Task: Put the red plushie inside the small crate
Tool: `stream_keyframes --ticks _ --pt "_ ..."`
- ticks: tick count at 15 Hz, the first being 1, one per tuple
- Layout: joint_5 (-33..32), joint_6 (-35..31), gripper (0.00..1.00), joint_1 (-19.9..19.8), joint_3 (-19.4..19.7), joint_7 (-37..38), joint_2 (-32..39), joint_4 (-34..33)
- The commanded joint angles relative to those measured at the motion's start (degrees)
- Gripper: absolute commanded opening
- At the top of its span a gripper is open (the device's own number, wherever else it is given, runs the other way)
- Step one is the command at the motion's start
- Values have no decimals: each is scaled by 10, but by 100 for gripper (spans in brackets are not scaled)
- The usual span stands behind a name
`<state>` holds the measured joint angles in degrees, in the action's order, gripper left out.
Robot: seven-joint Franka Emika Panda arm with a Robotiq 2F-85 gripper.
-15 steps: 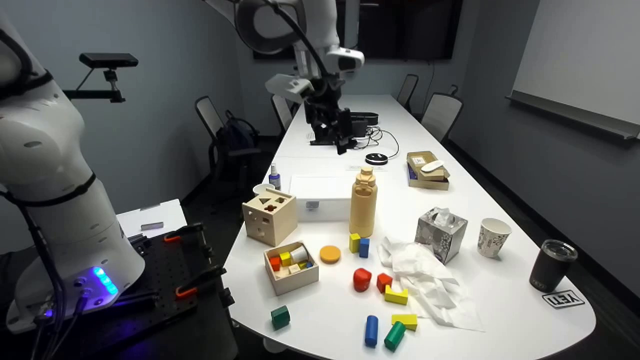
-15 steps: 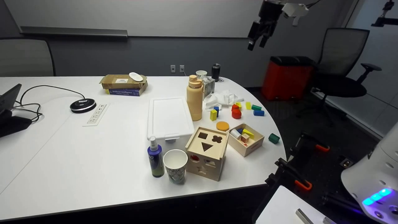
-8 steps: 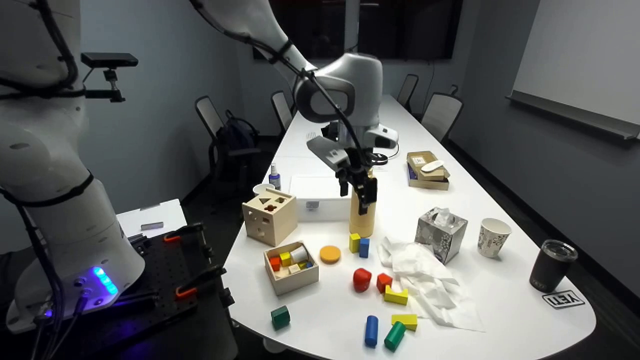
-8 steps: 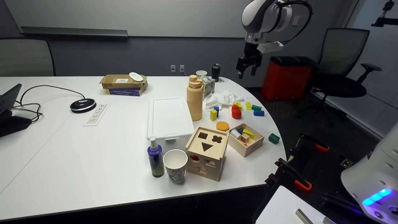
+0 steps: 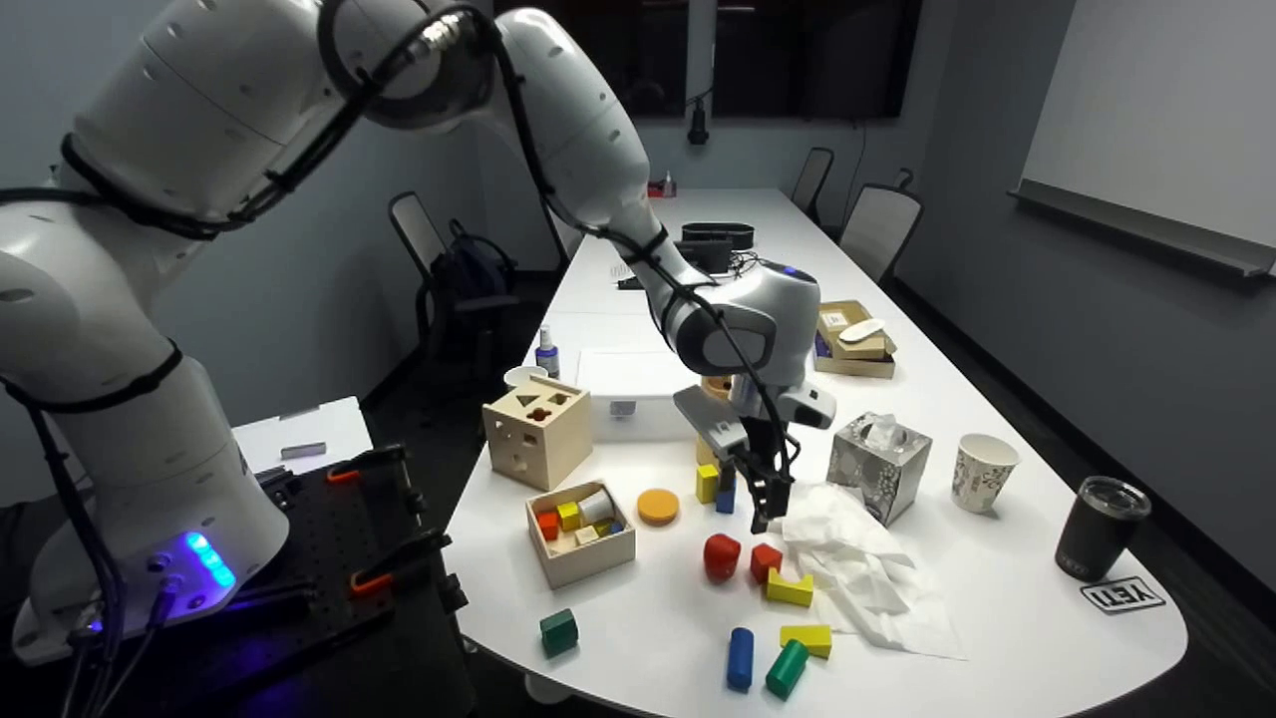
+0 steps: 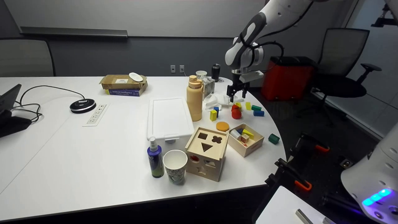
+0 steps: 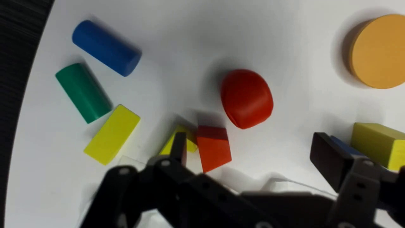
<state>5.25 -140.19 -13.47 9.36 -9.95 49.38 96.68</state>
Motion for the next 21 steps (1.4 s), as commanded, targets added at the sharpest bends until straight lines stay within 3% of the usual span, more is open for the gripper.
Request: stream_keyframes --ticks 1,7,14,20,21 --pt "-27 32 100 2 -6 37 90 -103" --pt "-40 71 100 5 -16 43 134 -150" --pt "-56 119 100 -4 3 43 131 -137" --pt "-56 98 100 1 -5 46 130 -126" --pt "-56 96 93 3 -5 46 130 -127"
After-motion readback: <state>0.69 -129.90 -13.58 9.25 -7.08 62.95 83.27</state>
